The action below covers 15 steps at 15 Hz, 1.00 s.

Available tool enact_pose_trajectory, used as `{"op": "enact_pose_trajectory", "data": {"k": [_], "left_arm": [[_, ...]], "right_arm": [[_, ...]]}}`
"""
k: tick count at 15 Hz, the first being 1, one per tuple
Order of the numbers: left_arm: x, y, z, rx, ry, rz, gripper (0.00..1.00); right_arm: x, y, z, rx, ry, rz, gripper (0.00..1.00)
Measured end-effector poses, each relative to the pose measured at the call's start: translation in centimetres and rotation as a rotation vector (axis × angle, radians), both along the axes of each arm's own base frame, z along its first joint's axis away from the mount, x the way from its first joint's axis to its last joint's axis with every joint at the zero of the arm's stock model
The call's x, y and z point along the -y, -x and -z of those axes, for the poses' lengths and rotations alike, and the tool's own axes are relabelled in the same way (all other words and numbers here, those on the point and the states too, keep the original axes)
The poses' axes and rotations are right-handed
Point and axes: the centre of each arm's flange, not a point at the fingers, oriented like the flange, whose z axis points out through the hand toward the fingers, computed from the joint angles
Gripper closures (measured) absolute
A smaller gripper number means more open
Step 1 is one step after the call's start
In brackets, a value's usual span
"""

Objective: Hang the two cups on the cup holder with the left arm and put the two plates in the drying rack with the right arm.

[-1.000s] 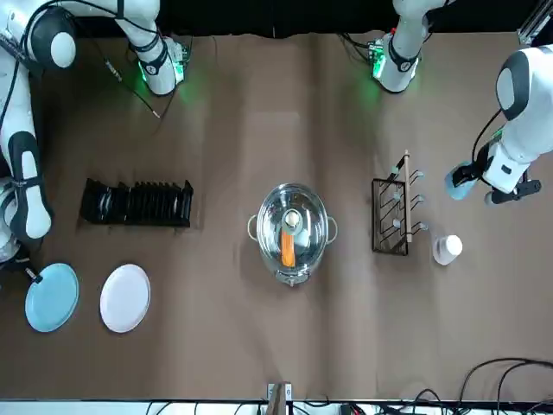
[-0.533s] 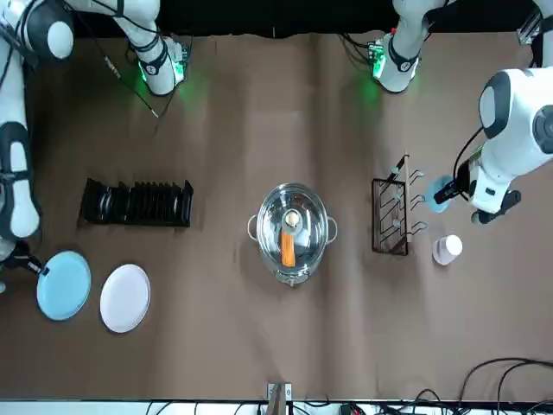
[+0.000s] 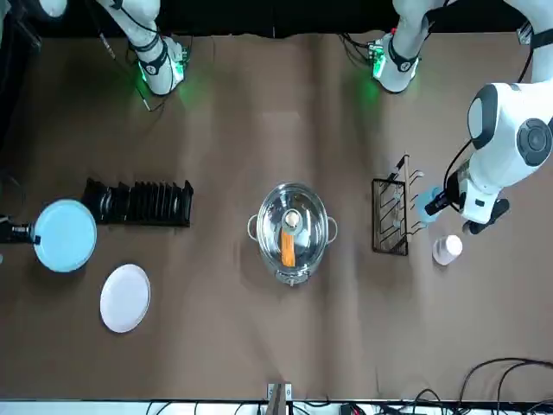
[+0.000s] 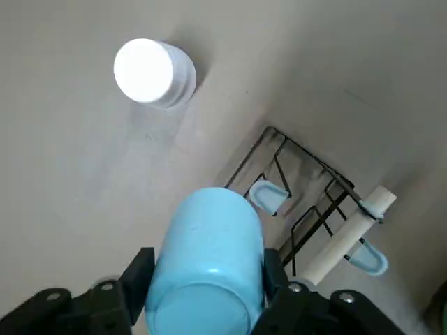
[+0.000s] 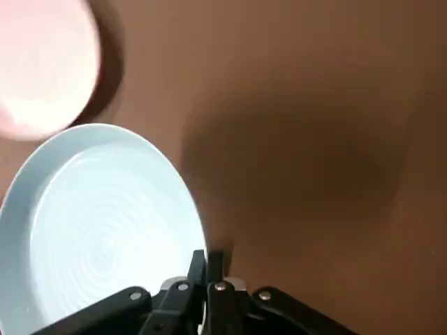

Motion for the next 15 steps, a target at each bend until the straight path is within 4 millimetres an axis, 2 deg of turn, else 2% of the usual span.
{"op": "enact_pose_trajectory", "data": {"k": [4, 6, 8, 10, 11, 12, 15], "left_arm": [[0.7, 0.0, 0.8, -0.015, 0.002, 0.003, 0.32], [0.8, 0.0, 1.2, -0.022, 0.004, 0.003, 0.32], [0.8, 0.0, 1.5, -0.027, 0.005, 0.003, 0.32], [0.8, -0.1, 1.7, -0.031, 0.005, 0.003, 0.32], [0.8, -0.1, 1.8, -0.033, 0.006, 0.003, 0.32], [0.9, -0.1, 2.1, -0.037, 0.007, 0.005, 0.32], [1.0, -0.1, 2.3, -0.040, 0.008, 0.007, 0.31]], "right_arm": [[-8.5, -0.6, -4.9, -0.145, 0.125, -0.192, 0.96], [-12.4, -0.4, -5.6, -0.197, 0.220, -0.232, 0.96], [-15.8, 0.7, -5.0, -0.243, 0.300, -0.256, 0.96], [-17.1, 2.1, -4.2, -0.274, 0.366, -0.287, 0.96], [-17.0, 2.8, -3.8, -0.273, 0.400, -0.301, 0.96], [-16.3, 4.0, -2.5, -0.255, 0.450, -0.312, 0.96], [-15.9, 5.4, 0.2, -0.224, 0.480, -0.305, 0.96]]}}
